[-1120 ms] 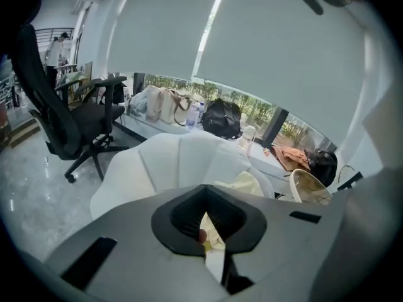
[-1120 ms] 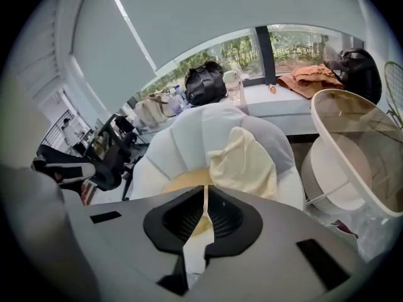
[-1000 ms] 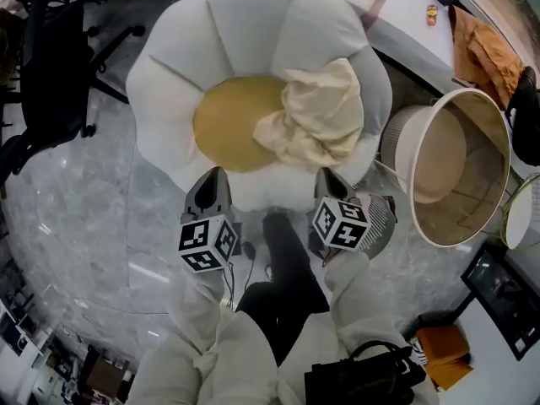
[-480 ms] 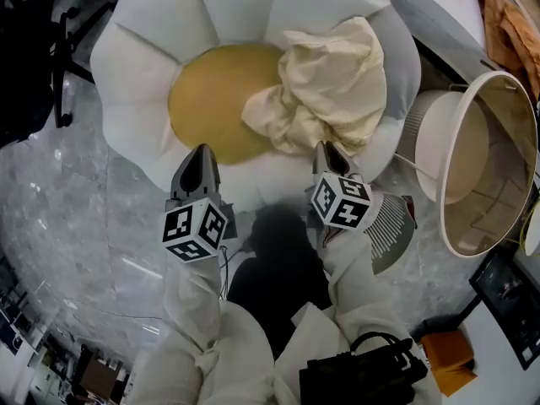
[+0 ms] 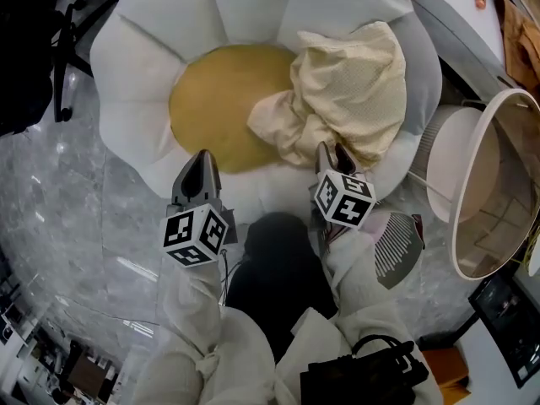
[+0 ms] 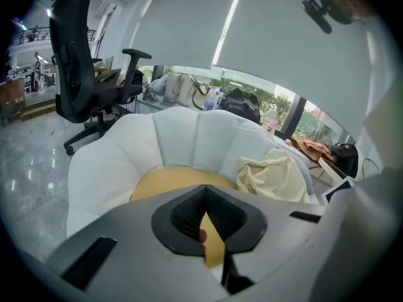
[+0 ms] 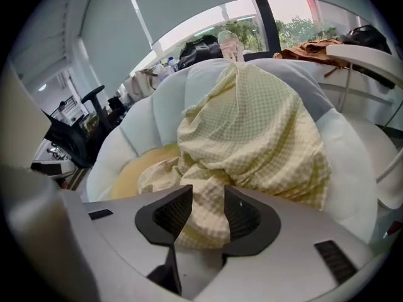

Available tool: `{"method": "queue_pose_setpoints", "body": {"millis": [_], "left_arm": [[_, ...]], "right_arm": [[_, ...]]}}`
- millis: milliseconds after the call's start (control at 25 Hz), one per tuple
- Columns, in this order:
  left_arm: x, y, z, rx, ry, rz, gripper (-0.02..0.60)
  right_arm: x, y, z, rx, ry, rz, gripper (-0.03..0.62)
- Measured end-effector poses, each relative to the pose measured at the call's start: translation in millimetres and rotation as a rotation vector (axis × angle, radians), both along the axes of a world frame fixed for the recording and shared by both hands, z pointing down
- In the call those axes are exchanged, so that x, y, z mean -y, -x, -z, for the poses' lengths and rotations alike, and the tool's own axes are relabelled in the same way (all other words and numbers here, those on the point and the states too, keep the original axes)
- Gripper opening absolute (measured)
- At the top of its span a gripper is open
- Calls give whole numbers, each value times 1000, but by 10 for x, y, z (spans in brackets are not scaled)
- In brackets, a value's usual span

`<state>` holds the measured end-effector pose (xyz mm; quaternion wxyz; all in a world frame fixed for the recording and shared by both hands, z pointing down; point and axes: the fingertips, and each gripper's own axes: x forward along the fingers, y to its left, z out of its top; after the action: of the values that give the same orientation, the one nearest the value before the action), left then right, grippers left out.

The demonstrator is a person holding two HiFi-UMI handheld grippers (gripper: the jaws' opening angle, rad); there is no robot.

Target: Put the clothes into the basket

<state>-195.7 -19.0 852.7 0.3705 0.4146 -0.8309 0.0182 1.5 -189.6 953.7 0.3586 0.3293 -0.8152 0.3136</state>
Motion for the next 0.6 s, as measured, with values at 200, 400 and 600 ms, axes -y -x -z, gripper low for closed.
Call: {"method": "queue_pose_setpoints", "body": {"millis": [200,400,600], "left_arm": [[30,17,-19,11,-5,2,6],[-26,49,-28,14,4,5,6],[-84,69,-66,5,7,20,6]], "right_arm": [[29,17,-214,-35,19,13,152],[0,-3,-414,-90,51,18,152],[-49,-17,-554,-178,39,86,76]]}}
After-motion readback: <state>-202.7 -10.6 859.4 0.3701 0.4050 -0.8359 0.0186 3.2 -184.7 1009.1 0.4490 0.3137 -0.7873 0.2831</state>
